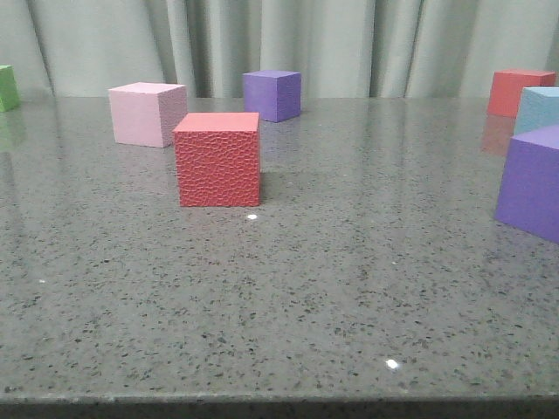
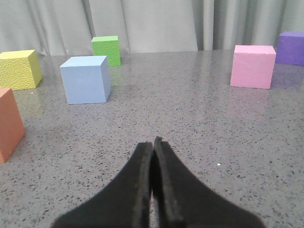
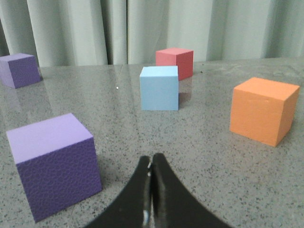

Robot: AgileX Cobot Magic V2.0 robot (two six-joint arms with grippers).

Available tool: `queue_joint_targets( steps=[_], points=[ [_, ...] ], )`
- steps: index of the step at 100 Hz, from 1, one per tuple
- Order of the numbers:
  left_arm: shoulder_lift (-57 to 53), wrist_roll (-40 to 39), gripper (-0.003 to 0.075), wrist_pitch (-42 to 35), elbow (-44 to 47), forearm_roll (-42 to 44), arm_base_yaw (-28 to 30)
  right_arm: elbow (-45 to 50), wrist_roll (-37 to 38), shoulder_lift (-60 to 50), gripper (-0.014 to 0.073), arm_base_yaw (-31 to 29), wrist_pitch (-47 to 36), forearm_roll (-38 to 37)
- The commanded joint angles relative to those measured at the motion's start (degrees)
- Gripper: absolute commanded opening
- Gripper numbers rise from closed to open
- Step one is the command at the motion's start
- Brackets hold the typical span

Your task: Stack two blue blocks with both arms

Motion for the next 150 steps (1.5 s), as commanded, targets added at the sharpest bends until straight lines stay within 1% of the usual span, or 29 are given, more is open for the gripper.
queue_joint_targets(
  steps=[1, 12, 19, 25, 32, 47, 54, 82, 102, 108, 112, 117, 122, 124, 127, 129, 132, 134, 136, 139, 143, 150],
  points=[
    [-1.85, -0.43, -0.0019, -6.01, 0.14, 0.11, 0.22, -1.06, -0.41, -0.99, -0.0067, 0.02, -6.51, -0.29],
    [-1.85, -0.43, -0.0019, -8.52, 0.14, 0.11, 0.22, -1.06, -0.35, -0.99, -0.0067, 0.02, -9.93, -0.29],
    [-1.85, -0.43, -0.0019, -8.21, -0.48, 0.11, 0.22, -1.18, -0.35, -0.92, -0.0067, 0.02, -11.57, -0.29],
    [-1.85, -0.43, -0.0019, -8.21, -1.59, 0.11, 0.22, -1.95, -0.3, -0.86, -0.0067, 0.02, -11.33, -0.29],
    [-1.7, -0.43, -0.0019, -6.51, -3.79, 0.11, 0.22, -3.57, -0.3, -0.42, -0.0067, 0.02, -9.51, -0.29],
    [1.24, -0.43, -0.0019, 2.31, -11.88, 0.28, 0.31, -10.23, -0.3, 3.02, -0.0058, 0.02, -2.14, -0.29],
    [3.72, -0.43, -0.0019, 4.74, -15.57, 0.28, 0.31, -13.73, -0.3, 5.38, -0.0058, 0.02, 0.19, -0.29],
    [16.12, -0.43, -0.0019, 7.1, -27.12, -0.05, 0.31, -25.2, -0.35, 15.93, -0.0058, 0.02, 9.35, -0.29],
    [24.88, -0.43, -0.0015, 7.1, -32.45, -0.05, 0.31, -30.38, -0.35, 24.03, -0.0054, 0.02, 11.33, -0.29],
    [27.26, -0.43, 0.0015, 6.88, -33.57, -0.05, 0.31, -31.48, -0.35, 26.32, -0.0041, 0.02, 11.71, -0.29],
    [28.58, -0.43, 0.0051, 6.41, -34.23, -0.05, 0.31, -32.28, -0.35, 27.5, -0.0018, 0.02, 11.96, -0.29],
    [29.78, -0.43, 0.0121, 5.95, -34.74, -0.05, 0.31, -33.27, -0.35, 28.94, 0.0029, 0.02, 12.63, -0.29],
    [30.48, -0.43, 0.0221, 5.02, -35.12, -0.05, 0.31, -34.16, -0.35, 30.3, 0.0098, 0.02, 13.19, -0.29],
    [30.76, -0.43, 0.0249, 4.54, -35.13, -0.05, 0.31, -34.45, -0.35, 30.58, 0.0134, 0.02, 13.37, -0.29],
    [30.9, -0.43, 0.0315, 3.84, -35.2, -0.05, 0.31, -34.82, -0.35, 31.22, 0.0201, 0.02, 13.44, -0.29],
    [30.87, -0.43, 0.0353, 3.25, -35.2, -0.05, 0.31, -35.03, -0.35, 31.54, 0.023, 0.02, 13.45, -0.29],
    [30.87, -0.43, 0.0391, 2.61, -35.2, -0.05, 0.31, -35.27, -0.35, 31.81, 0.0302, 0.02, 13.53, -0.29],
    [30.87, -0.43, 0.0435, 1.87, -35.2, -0.05, 0.31, -35.42, -0.35, 32.04, 0.0346, 0.02, 13.53, -0.29],
    [30.87, -0.43, 0.0463, 1.39, -35.2, -0.05, 0.31, -35.47, -0.35, 32.05, 0.0374, 0.02, 13.53, -0.29],
    [30.87, -0.43, 0.0493, 0.79, -35.2, -0.05, 0.31, -35.47, -0.35, 32.05, 0.044, 0.02, 13.6, -0.29],
    [30.87, -0.43, 0.0516, 0.49, -35.2, -0.05, 0.31, -35.47, -0.35, 32.05, 0.0502, 0.02, 13.8, -0.29],
    [30.87, -0.43, 0.0513, 0.37, -35.2, -0.05, 0.31, -35.47, -0.35, 32.05, 0.0556, 0.02, 13.8, -0.35]
  ],
)
